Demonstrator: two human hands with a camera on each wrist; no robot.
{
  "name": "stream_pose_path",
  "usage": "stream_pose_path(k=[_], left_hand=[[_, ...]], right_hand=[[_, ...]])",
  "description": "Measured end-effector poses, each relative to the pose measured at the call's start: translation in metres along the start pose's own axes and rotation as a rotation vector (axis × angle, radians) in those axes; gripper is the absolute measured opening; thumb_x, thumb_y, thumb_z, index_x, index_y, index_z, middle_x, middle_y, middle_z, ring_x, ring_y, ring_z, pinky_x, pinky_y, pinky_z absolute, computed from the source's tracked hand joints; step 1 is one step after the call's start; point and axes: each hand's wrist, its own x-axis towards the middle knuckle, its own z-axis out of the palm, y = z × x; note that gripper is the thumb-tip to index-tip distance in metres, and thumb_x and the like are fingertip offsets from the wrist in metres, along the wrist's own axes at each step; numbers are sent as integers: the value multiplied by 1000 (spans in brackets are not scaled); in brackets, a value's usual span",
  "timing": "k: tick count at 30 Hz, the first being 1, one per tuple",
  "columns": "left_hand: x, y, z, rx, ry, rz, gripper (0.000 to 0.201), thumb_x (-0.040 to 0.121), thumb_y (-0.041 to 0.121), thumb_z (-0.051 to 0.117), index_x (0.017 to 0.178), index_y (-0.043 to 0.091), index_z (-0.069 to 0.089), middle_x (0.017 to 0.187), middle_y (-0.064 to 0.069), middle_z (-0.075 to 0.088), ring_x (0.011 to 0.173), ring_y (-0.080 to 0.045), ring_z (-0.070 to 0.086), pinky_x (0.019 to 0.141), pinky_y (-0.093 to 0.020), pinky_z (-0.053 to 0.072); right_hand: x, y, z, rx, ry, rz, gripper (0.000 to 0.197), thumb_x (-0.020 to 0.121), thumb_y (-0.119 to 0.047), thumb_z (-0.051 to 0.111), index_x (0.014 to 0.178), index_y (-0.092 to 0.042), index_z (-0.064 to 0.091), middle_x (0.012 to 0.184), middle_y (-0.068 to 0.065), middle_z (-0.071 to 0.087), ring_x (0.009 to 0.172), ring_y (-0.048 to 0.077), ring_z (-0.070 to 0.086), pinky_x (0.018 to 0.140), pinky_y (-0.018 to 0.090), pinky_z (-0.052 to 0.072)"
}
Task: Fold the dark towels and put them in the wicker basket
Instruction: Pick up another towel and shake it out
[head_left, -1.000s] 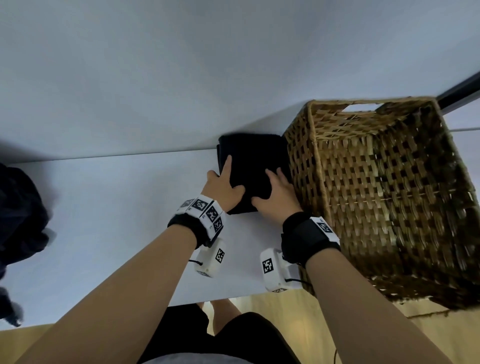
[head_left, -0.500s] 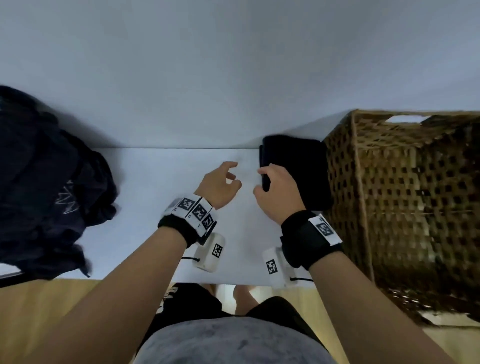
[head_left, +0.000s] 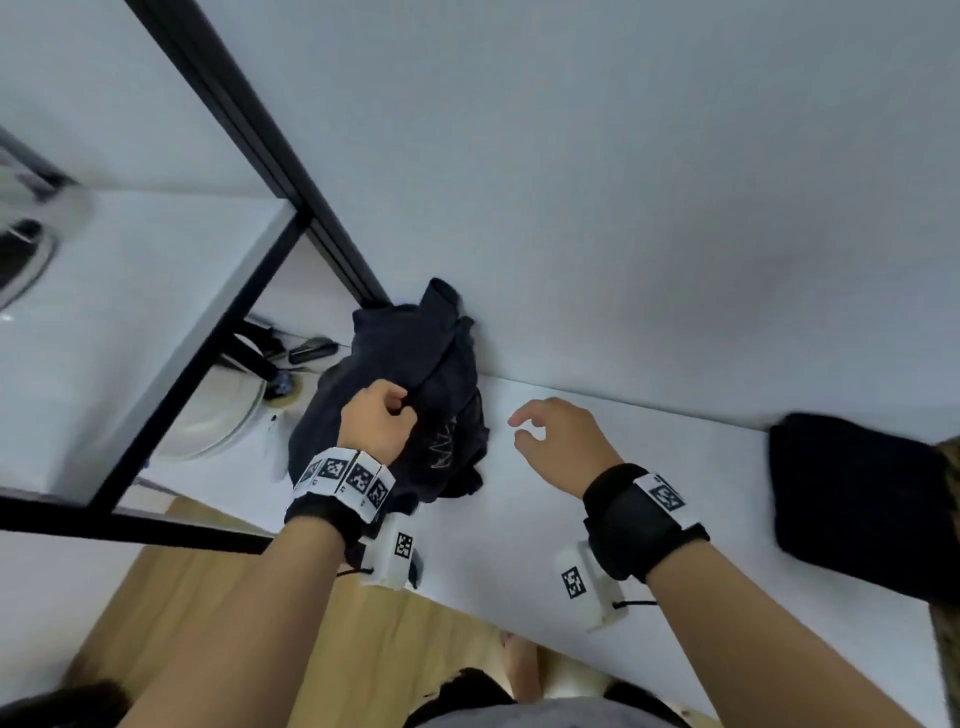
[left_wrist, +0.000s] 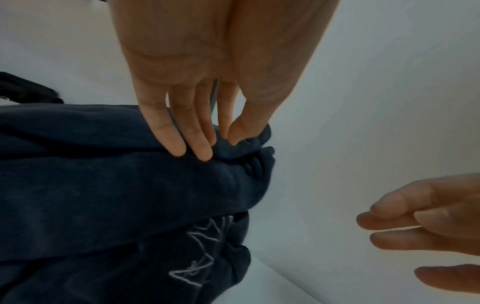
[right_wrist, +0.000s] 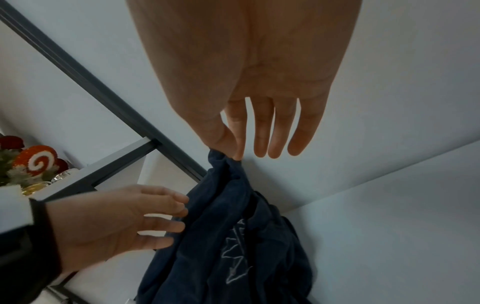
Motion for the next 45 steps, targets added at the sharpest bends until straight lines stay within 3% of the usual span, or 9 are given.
stream_pose_path(k=[3, 6, 9, 19, 27, 31, 34, 39, 45], left_hand=[[18, -21, -1, 8, 40, 27, 32, 83, 22, 73, 110, 15, 59, 111, -5, 55, 90, -15, 52, 83, -23, 40], [30, -32, 3, 143, -32, 55, 29, 85, 23, 71, 108, 16, 56, 113, -6, 48, 90, -25, 57, 85, -37, 48], [36, -35, 1, 186, -28, 142, 12, 91, 22, 64, 99, 13, 59, 108, -7, 50, 88, -31, 59, 82, -42, 49], [16, -4, -60, -401, 151, 279, 19, 90, 16, 65, 76, 24, 54, 87, 4, 59, 81, -10, 55, 70, -17, 35], [-56, 89, -118, -734, 44, 520, 15, 89, 15, 65, 80, 26, 58, 100, 6, 66, 94, -7, 61, 86, -25, 46], [-99, 128, -114, -824, -62, 594, 14, 89, 14, 65, 80, 24, 59, 98, 8, 68, 97, -8, 63, 94, -37, 50], [-128, 150, -93, -824, -124, 608, 15, 88, 12, 65, 80, 24, 59, 94, 10, 67, 93, -6, 62, 93, -37, 50], [-163, 161, -52, -674, -182, 632, 12, 89, 14, 64, 82, 22, 58, 98, 3, 65, 94, -8, 60, 89, -31, 50], [-181, 141, -20, -421, -240, 568, 10, 91, 18, 62, 83, 18, 57, 96, 0, 63, 88, -6, 57, 71, -13, 39]], right_hand=[[5, -18, 13, 36, 30, -19, 18, 93, -20, 55, 104, -25, 69, 106, -12, 58, 99, 6, 54, 79, 5, 36], [6, -31, 19, 73, 104, -20, 17, 92, -17, 56, 97, -24, 71, 106, -10, 65, 103, 6, 57, 92, 22, 45], [5, -39, 20, 41, 171, -31, 20, 92, -13, 56, 93, -25, 71, 102, -14, 67, 99, 1, 59, 91, 22, 48], [-7, -50, 6, 129, 268, 14, 23, 92, -17, 59, 86, -36, 70, 92, -21, 71, 89, -8, 62, 77, 2, 41], [-37, -73, -28, 319, 348, -33, 22, 86, -37, 69, 105, -41, 59, 93, -17, 71, 81, -2, 68, 68, 8, 48], [-73, -59, -52, 466, 384, 132, 22, 93, -45, 59, 101, -25, 64, 92, -3, 72, 78, 12, 70, 77, 33, 58], [-110, -44, -68, 685, 338, 147, 39, 99, -41, 52, 98, -6, 69, 83, 1, 69, 76, 16, 67, 71, 30, 57], [-168, -23, -94, 707, 546, 60, 20, 94, -21, 58, 80, -17, 72, 67, -6, 66, 63, 8, 60, 57, 17, 46], [-202, -12, -112, 831, 633, -3, 13, 92, -24, 66, 102, -19, 74, 98, 3, 76, 96, 18, 71, 79, 30, 57]])
